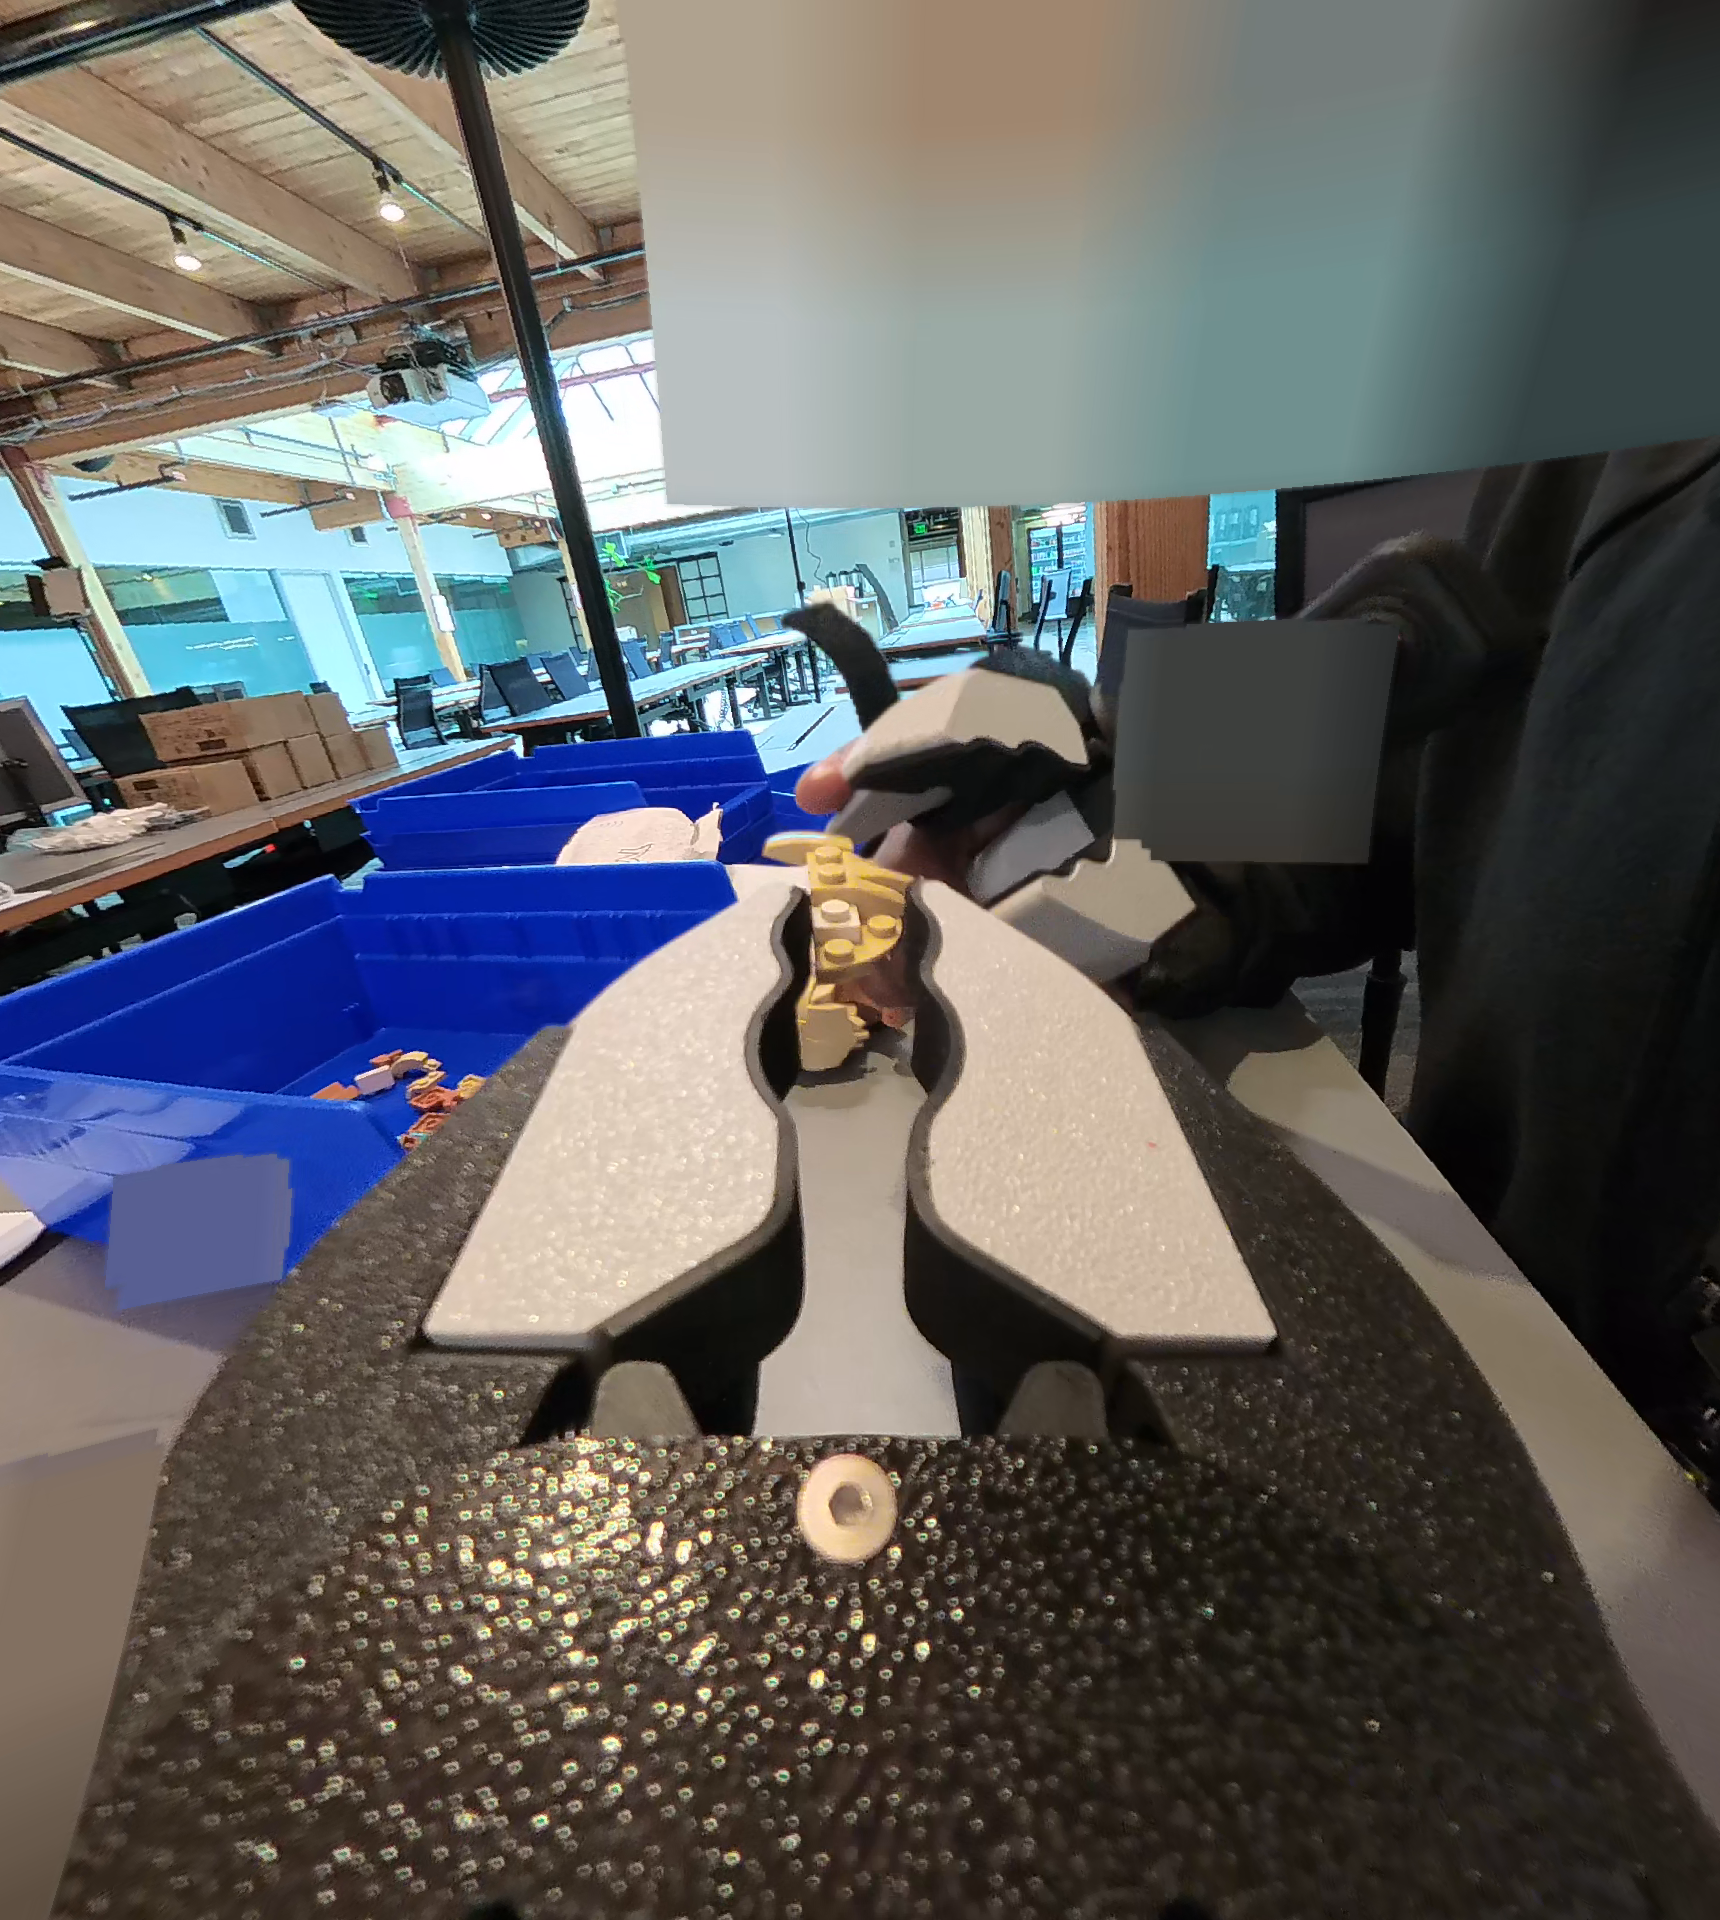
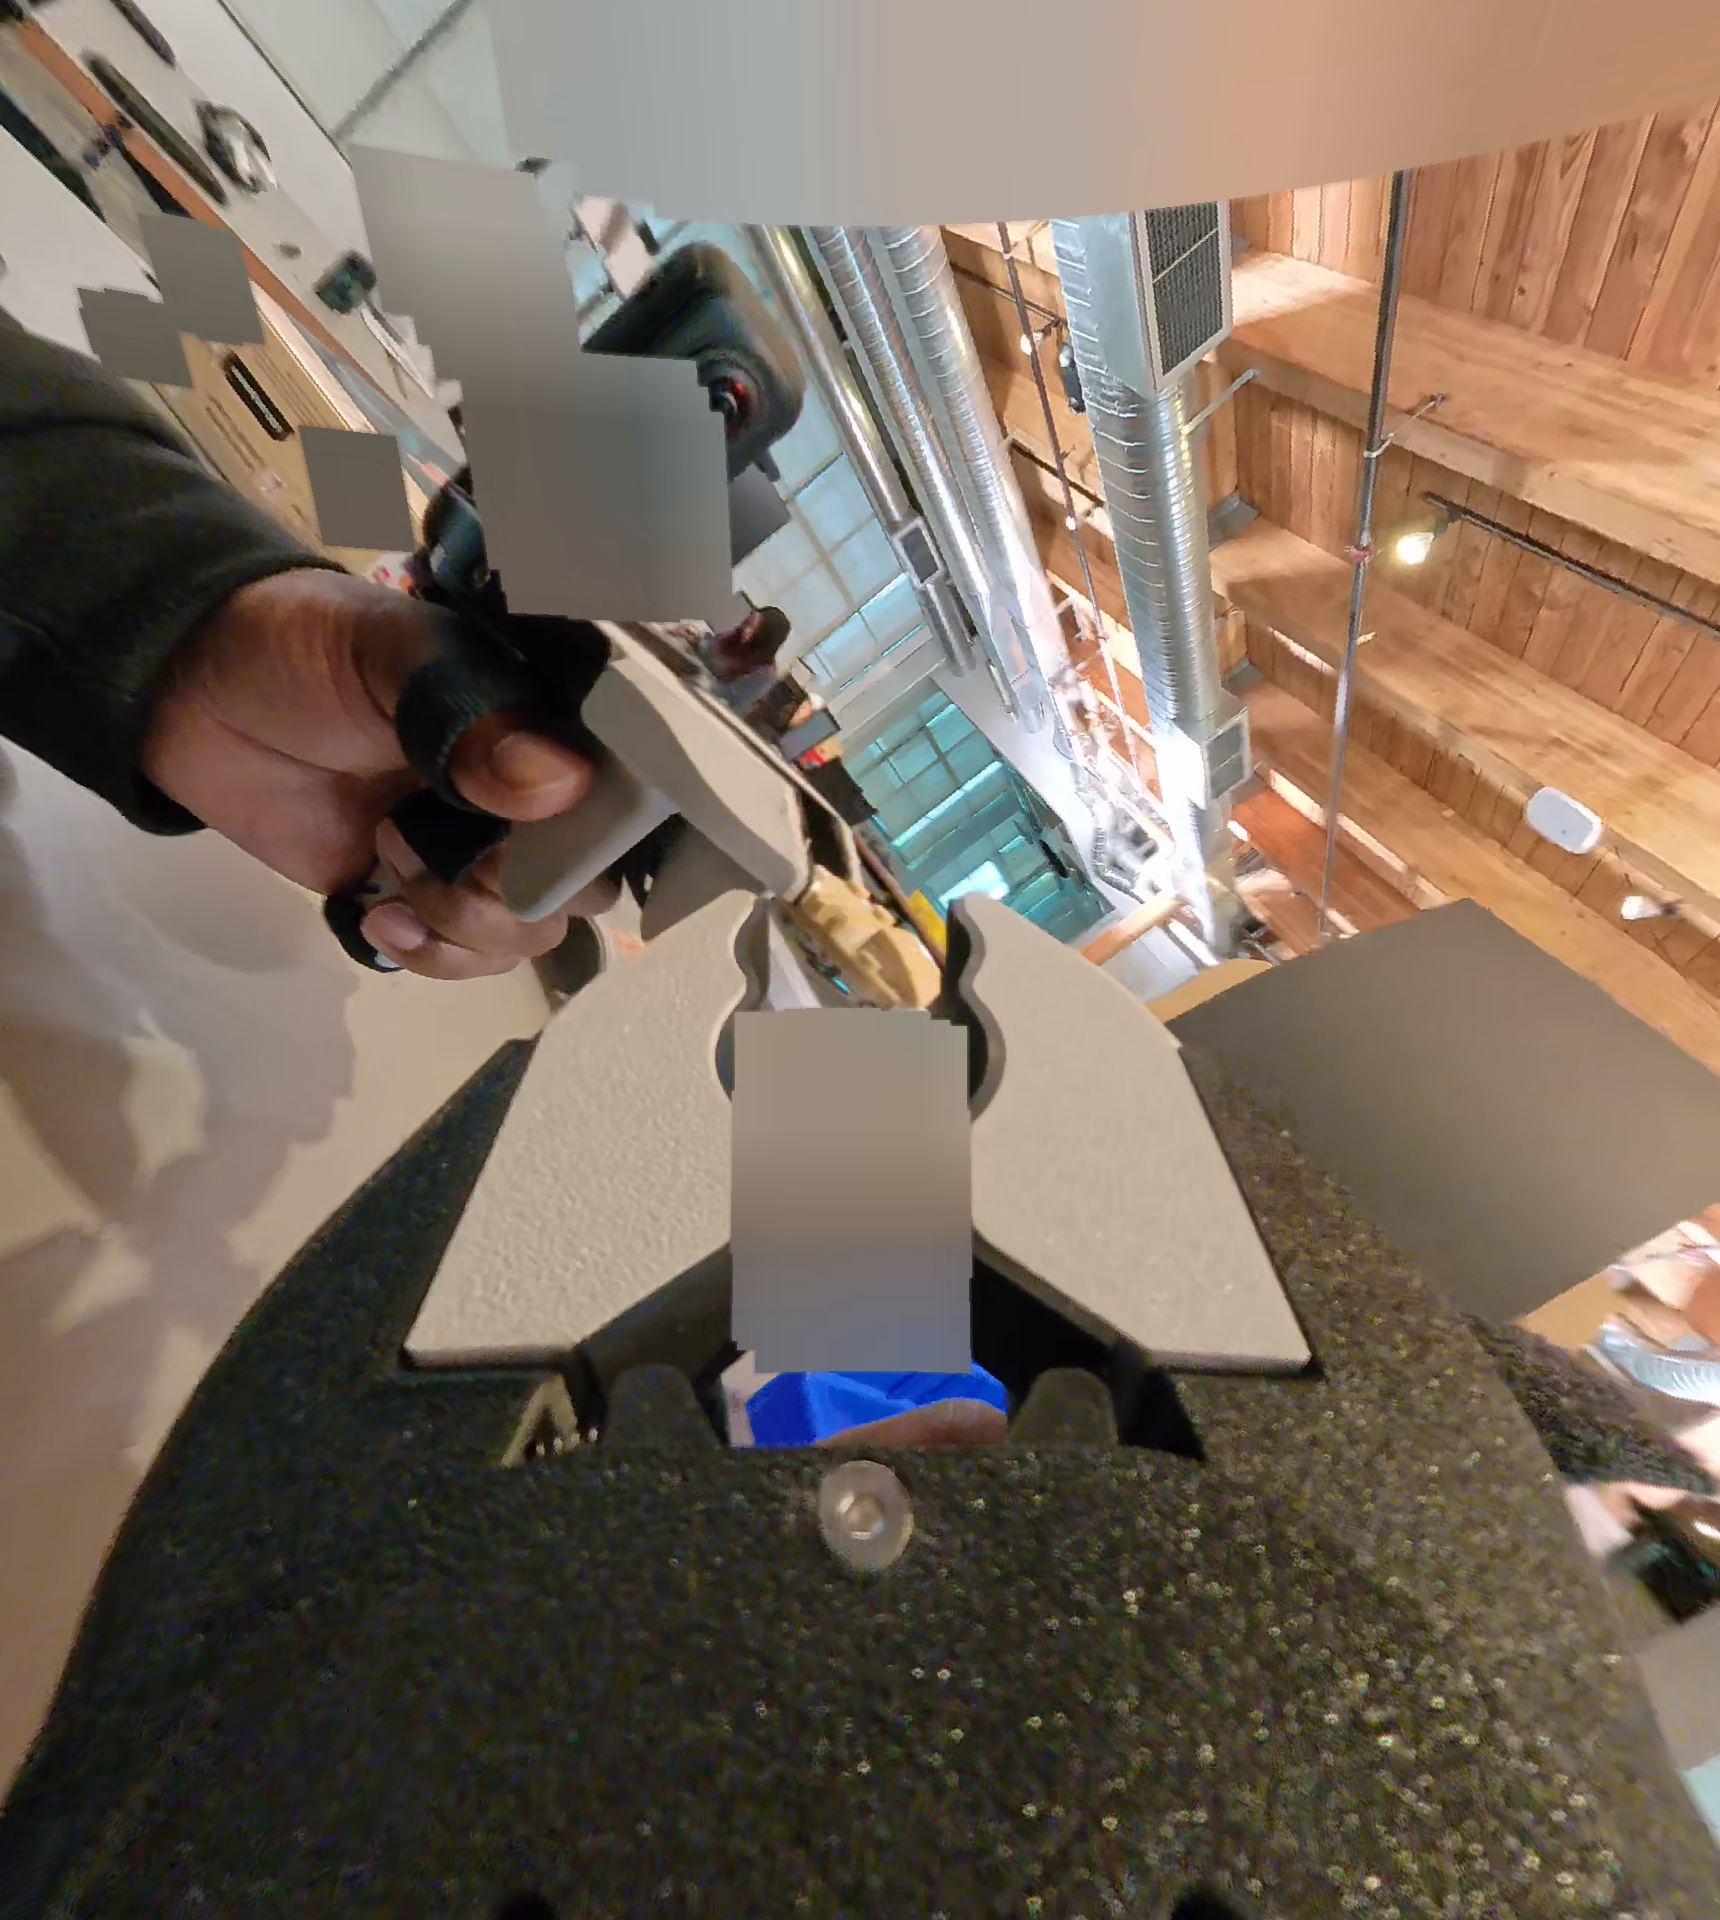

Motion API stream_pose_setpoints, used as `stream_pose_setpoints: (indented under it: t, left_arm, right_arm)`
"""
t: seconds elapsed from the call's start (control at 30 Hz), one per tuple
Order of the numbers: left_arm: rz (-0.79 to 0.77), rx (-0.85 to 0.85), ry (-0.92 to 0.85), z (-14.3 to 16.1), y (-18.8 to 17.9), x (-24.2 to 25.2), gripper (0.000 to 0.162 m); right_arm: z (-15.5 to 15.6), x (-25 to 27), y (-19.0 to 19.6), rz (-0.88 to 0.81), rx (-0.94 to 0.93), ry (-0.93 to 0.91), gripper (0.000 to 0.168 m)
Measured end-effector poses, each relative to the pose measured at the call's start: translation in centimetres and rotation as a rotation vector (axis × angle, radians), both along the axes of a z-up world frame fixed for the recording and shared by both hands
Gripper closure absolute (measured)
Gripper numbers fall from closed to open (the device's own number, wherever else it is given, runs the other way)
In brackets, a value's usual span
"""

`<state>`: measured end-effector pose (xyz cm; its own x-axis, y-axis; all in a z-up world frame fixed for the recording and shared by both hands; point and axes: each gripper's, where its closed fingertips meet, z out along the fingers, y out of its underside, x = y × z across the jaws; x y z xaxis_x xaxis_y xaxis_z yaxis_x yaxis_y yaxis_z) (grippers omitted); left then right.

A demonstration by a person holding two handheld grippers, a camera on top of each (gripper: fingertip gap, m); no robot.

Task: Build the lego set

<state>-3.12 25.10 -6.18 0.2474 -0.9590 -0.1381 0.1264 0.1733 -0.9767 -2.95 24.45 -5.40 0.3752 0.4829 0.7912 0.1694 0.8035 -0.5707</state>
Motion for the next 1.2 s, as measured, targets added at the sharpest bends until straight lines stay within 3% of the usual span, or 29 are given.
stream_pose_setpoints:
  t: [0.23, 0.47, 0.73, 1.2]
  left_arm:
    - [-0.101, -0.061, -0.008, -0.6, -0.4, -0.5, 0.145]
    - [-0.321, -0.158, -0.052, -1.0, -2.0, -0.6, 0.145]
    - [-0.512, -0.187, -0.013, -2.1, -4.5, 0.2, 0.145]
    - [-0.558, -0.189, 0.021, -2.6, -5.3, 0.7, 0.145]
  right_arm:
    - [0.1, 1.7, 0.1, 0.341, -0.387, -0.053, 0.135]
    - [-2.3, 2.5, -1.2, 0.719, -0.768, -0.254, 0.126]
    - [-2.5, 1.9, -3.1, 0.866, -0.825, -0.310, 0.122]
    - [-3.0, 1.6, -4.4, 0.923, -0.845, -0.337, 0.131]
